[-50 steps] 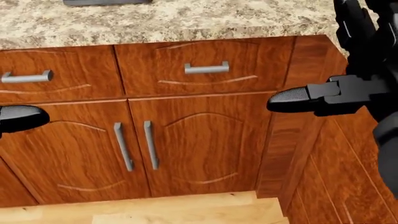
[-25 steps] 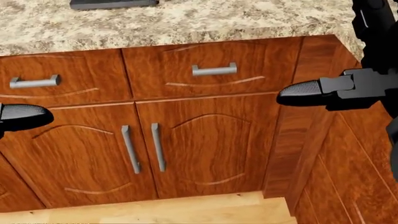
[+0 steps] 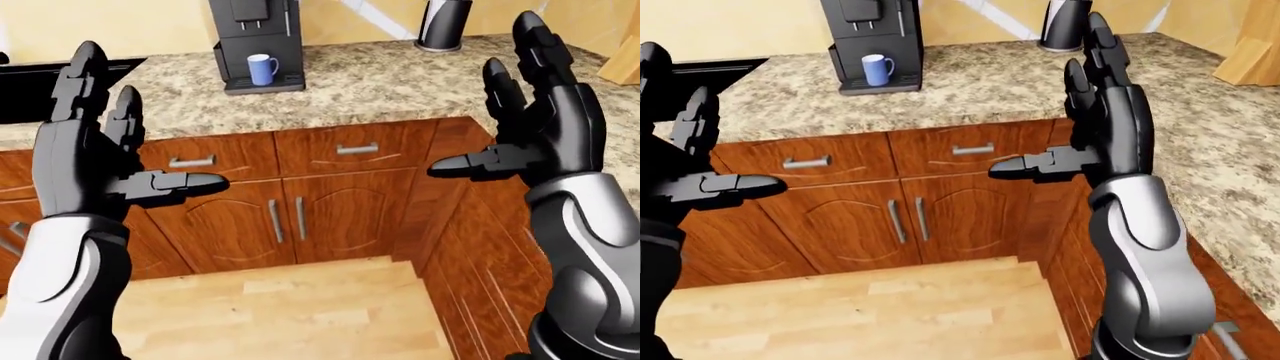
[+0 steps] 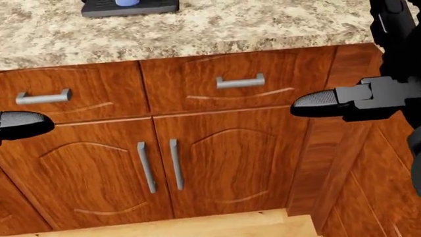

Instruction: Pick the mug from under the coffee machine dispenser and place it on the counter.

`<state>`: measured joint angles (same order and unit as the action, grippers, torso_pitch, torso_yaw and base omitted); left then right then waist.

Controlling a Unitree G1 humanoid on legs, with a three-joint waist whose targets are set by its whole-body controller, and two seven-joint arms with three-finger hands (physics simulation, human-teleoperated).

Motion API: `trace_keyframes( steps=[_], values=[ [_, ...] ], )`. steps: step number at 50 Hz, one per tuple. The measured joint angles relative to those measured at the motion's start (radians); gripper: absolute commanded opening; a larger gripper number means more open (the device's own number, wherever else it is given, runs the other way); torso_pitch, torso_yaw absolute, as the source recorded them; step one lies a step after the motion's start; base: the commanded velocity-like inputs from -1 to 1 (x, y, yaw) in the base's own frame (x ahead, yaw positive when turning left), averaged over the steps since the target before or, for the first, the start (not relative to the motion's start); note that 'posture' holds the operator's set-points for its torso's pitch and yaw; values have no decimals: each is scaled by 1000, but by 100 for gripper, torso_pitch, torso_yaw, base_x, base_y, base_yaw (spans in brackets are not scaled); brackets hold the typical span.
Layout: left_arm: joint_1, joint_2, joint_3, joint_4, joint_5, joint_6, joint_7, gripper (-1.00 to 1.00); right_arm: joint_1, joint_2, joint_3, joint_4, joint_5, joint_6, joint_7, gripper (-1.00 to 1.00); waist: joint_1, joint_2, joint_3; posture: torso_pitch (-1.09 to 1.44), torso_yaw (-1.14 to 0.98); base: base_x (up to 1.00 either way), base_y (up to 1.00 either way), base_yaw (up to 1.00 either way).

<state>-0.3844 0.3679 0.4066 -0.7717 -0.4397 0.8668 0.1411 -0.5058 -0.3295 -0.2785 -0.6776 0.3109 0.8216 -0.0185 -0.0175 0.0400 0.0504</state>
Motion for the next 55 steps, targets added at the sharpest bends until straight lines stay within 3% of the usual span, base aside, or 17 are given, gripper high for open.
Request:
trace_keyframes(
  steps=[2,5,12,15,17,20,22,24,28,32,39,42,43,46,50,53,55],
  values=[
    [-1,4,2,2,0,-3,0,100,-6,1,3,3,-1,0,2,100,-1,40,-11,0,0,22,20,0],
    [16,2,12,19,8,3,6,100,6,12,26,9,6,11,10,100,14,30,5,0,0,23,20,0],
    [7,6,10,8,11,-1,5,100,0,9,17,-2,-3,-1,13,100,24,-38,3,0,0,25,20,0],
    [3,8,13,10,12,-4,4,100,-5,9,18,-5,-4,-5,16,100,30,-81,-1,0,0,27,20,0],
    [7,-3,2,10,11,-4,3,100,1,6,11,-1,-6,-5,16,100,15,-67,5,0,0,26,21,0],
    [13,-6,-17,21,4,8,-3,100,10,7,1,18,-12,13,12,100,7,-79,-1,0,0,27,20,0],
    [8,-3,-12,19,3,11,-4,100,1,3,0,16,-13,17,11,100,7,-69,-7,0,0,27,20,0],
    [1,0,-4,9,5,6,-1,100,-7,1,0,2,-12,10,11,100,4,-46,-3,0,0,27,20,0],
    [-7,3,-3,1,7,-5,2,100,-19,-4,-2,-3,-6,4,13,100,-5,31,-9,0,0,28,20,0],
    [16,0,9,26,16,4,7,100,-2,11,29,8,5,19,20,100,21,31,6,0,0,27,20,0],
    [6,4,7,9,18,-3,4,100,-6,9,12,-12,1,7,15,100,32,-42,-1,0,0,27,20,0],
    [2,5,6,11,19,-7,3,100,-8,8,14,-12,1,-1,16,100,36,-89,-7,0,0,27,21,0],
    [5,-5,0,10,19,-8,3,100,-1,6,11,-8,0,-2,16,100,26,-76,-2,0,0,27,21,0],
    [15,-10,-20,21,12,5,-5,100,13,7,1,10,-6,15,11,100,11,-87,1,0,0,27,20,0],
    [5,-3,-6,14,11,8,-6,100,-6,2,-3,-3,-6,18,7,100,7,-57,-7,0,0,27,21,0],
    [-2,1,3,-3,10,1,-2,100,-12,-2,-6,-16,0,12,5,100,-4,-10,-1,0,0,27,21,0],
    [-6,6,4,-4,7,-1,-2,100,-19,-4,-6,-13,2,12,4,100,-3,36,-12,0,0,27,20,0]
  ],
)
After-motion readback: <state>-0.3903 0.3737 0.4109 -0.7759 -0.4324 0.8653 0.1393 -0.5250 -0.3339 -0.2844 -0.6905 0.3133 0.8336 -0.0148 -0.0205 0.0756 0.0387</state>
